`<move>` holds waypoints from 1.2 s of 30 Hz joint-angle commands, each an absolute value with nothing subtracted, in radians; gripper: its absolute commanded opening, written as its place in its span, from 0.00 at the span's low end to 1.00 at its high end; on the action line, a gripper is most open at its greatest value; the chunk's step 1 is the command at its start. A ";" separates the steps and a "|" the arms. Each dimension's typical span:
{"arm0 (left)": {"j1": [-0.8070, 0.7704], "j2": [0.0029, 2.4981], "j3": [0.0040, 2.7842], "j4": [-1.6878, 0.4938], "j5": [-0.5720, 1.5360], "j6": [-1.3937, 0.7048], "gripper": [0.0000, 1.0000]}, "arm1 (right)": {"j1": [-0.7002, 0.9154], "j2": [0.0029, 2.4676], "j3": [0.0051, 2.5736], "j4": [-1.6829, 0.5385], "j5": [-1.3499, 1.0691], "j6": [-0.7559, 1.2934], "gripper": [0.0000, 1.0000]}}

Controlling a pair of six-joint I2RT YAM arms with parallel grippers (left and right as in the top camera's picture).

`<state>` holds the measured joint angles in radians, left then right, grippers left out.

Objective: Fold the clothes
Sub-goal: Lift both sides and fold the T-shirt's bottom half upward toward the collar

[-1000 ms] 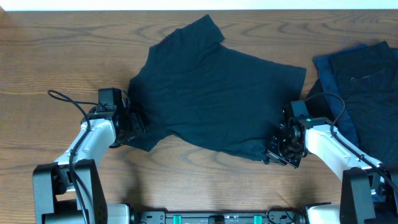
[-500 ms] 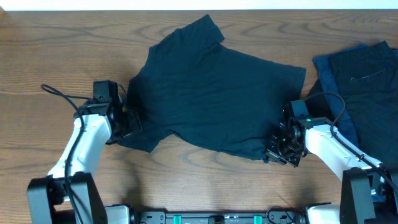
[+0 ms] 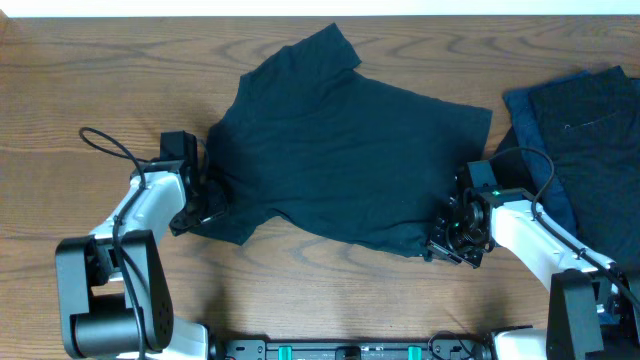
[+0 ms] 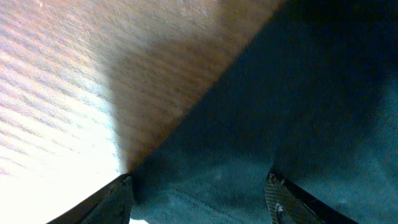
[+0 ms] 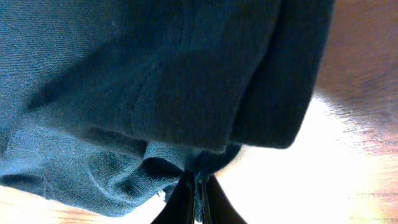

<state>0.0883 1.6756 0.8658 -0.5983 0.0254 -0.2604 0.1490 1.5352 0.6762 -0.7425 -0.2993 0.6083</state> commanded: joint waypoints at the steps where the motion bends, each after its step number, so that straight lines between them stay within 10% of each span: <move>1: 0.088 1.708 0.855 -0.623 0.018 -0.248 0.62 | 0.136 1.554 0.666 -0.726 -0.225 0.588 0.04; 10: 0.088 1.705 0.855 -0.672 0.089 -0.247 0.07 | 0.136 1.554 0.673 -0.764 -0.225 0.589 0.01; 36: 0.088 1.336 0.877 -0.883 0.150 -0.286 0.06 | 0.136 1.466 0.958 -1.033 -0.228 0.540 0.01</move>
